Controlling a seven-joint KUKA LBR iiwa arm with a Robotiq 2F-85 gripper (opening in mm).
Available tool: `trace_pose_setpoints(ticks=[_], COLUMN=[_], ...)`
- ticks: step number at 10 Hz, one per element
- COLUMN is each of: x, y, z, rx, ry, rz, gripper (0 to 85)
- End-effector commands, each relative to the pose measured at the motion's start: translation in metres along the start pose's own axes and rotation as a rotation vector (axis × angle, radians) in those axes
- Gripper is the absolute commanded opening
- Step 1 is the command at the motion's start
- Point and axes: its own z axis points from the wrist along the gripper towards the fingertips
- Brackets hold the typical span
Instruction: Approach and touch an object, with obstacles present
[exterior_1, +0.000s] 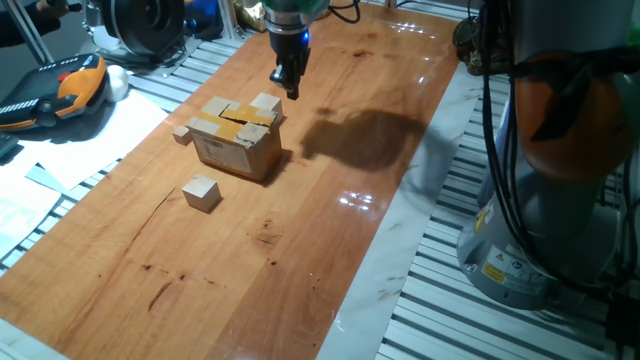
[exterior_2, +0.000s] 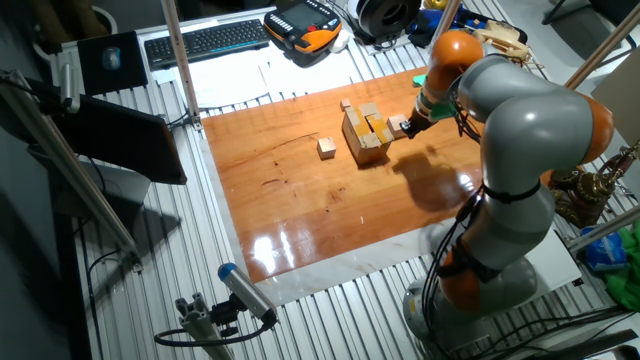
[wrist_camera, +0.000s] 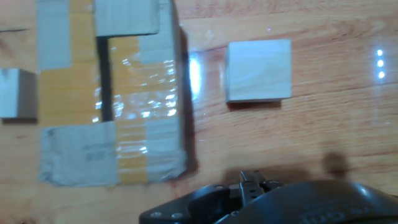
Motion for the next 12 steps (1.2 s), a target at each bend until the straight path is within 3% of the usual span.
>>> trace_pose_setpoints(ticks=[1, 4, 8, 12], x=[-0.002, -0.005, -0.017, -0.016], y=[-0.002, 0.002, 0.011, 0.008], z=[0.002, 0.007, 0.011, 0.011], rx=[0.0, -0.01, 0.033, 0.022], ry=[-0.003, 0.004, -0.014, -0.025], rz=[0.004, 0.037, 0.087, 0.041], gripper=[0.0, 0.0, 0.0, 0.0])
